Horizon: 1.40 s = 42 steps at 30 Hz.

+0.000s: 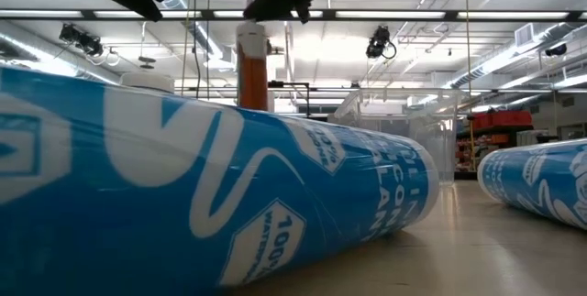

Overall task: Pick & place silicon tubes, Sealant and Lysol wipes
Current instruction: Put the orange sealant into the left transparent bin

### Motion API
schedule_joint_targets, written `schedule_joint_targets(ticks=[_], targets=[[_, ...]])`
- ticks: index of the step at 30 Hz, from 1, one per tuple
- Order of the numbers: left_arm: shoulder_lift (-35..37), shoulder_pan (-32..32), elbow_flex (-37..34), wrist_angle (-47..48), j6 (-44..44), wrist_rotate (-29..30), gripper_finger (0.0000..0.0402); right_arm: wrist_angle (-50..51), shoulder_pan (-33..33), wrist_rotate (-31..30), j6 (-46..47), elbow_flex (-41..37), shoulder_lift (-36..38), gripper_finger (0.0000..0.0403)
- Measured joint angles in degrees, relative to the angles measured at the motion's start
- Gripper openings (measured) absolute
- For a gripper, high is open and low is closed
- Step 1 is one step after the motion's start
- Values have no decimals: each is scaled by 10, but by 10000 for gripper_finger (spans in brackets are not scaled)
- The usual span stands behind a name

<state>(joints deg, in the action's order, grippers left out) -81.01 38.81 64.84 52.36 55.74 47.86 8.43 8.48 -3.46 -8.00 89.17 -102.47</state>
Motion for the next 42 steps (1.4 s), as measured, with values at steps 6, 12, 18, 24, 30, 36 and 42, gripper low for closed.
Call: schedule_joint_targets(ticks=[6, 12, 18, 24, 30, 36, 42], targets=[[0, 0, 0, 2, 0, 0, 330, -9, 3, 2, 0, 0, -20, 24], [0, 0, 0, 1, 0, 1, 330, -28, 8, 20, 4, 0, -41, 24], [0, 0, 0, 1, 0, 1, 330, -46, 10, 30, 5, -1, -42, 24], [0, 0, 0, 2, 0, 1, 330, -52, 16, 46, 30, -8, -42, 24], [0, 0, 0, 2, 0, 1, 330, -60, 24, 45, 37, -19, -45, 24], [0, 0, 0, 2, 0, 1, 330, -60, 23, 43, 52, -19, -45, 58], [0, -1, 0, 2, 0, 2, 330, -57, 23, 44, 56, -19, -45, 95]])
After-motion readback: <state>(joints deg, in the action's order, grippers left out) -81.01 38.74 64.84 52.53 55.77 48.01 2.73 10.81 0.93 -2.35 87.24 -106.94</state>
